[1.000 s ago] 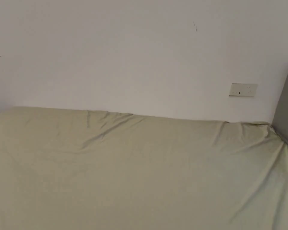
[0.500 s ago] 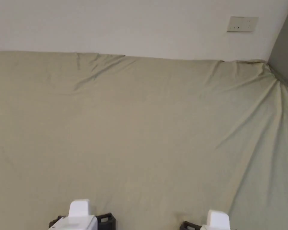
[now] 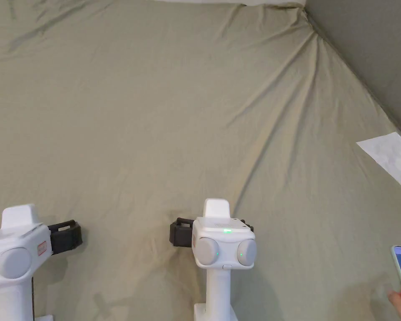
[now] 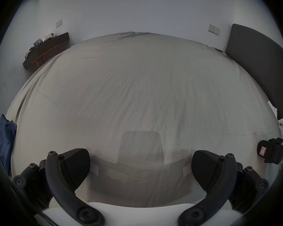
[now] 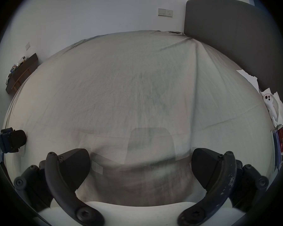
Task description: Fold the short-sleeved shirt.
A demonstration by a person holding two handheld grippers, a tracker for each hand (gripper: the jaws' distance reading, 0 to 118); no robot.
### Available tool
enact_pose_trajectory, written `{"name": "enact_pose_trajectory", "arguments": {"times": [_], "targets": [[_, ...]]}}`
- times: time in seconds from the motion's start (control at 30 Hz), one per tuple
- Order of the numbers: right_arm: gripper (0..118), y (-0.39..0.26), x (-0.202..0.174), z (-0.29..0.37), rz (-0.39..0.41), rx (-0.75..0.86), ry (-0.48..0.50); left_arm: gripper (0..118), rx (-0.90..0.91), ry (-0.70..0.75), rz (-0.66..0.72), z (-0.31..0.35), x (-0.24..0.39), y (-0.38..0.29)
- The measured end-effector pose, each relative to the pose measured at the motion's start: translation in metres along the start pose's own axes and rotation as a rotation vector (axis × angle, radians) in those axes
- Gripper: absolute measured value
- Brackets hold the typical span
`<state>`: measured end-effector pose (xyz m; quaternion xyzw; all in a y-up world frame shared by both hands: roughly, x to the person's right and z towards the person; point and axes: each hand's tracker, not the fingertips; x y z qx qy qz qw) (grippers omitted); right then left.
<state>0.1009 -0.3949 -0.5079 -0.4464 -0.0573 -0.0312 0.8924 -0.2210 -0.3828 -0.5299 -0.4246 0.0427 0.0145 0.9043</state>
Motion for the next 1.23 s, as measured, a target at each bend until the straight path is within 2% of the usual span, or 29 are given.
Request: {"name": "enact_pose_trajectory", "arguments": {"times": [1.23], "targets": [[118,-0.0006,-0.0012,0.0023,-0.001,0.001,0.000,118,0.000,-0.002,0.000,-0.0004,-0.0011,0.0025]]}}
